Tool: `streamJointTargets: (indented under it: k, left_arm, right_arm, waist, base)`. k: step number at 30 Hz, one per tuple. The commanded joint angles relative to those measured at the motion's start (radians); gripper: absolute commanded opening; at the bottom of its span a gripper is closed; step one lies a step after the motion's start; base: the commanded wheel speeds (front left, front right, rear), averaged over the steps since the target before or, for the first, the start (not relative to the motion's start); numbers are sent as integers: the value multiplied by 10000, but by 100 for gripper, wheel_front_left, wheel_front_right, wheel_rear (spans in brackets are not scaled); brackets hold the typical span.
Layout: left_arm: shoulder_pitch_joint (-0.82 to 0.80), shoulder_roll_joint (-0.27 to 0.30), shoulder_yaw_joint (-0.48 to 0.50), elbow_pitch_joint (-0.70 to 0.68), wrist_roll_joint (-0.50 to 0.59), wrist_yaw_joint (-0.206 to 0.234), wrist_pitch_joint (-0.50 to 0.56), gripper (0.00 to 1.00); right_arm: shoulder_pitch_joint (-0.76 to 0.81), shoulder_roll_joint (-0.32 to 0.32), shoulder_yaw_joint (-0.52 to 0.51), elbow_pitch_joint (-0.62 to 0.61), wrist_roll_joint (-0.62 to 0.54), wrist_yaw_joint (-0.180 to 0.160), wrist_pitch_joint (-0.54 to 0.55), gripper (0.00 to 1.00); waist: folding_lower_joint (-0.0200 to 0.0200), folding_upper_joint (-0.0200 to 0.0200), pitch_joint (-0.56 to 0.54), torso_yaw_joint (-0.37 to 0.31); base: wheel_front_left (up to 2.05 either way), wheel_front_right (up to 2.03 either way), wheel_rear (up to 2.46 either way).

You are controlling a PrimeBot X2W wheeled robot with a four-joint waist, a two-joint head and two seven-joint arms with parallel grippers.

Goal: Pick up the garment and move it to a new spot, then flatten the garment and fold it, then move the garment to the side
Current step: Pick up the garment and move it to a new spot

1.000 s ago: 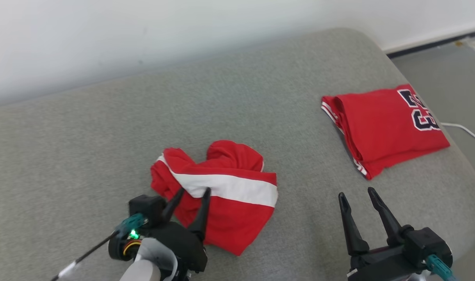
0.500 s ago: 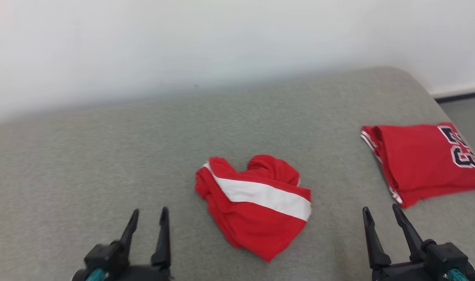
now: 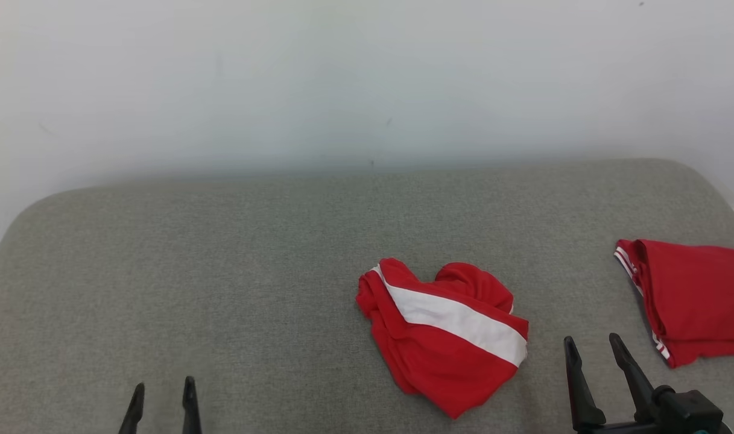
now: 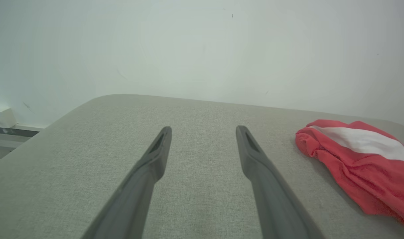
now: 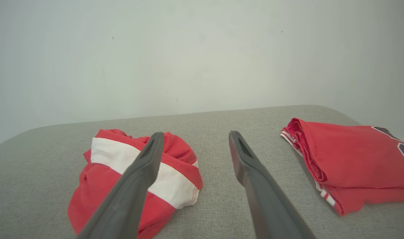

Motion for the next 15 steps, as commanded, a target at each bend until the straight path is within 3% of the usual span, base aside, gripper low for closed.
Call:
streamJointTargets:
  k: [1, 15]
  left_arm:
    - [195, -37, 182, -24, 218, -110, -28, 100]
    - [870, -429, 1290, 127, 939, -883, -29, 100]
  right_arm:
    - [113, 19, 12, 73, 47, -28, -24, 100]
    - [244, 162, -59, 509, 154, -28, -179, 100]
  waist:
    - [2, 0, -135, 159]
    - [2, 0, -228, 339]
  base:
    - [0, 0, 0]
    - [0, 0, 0]
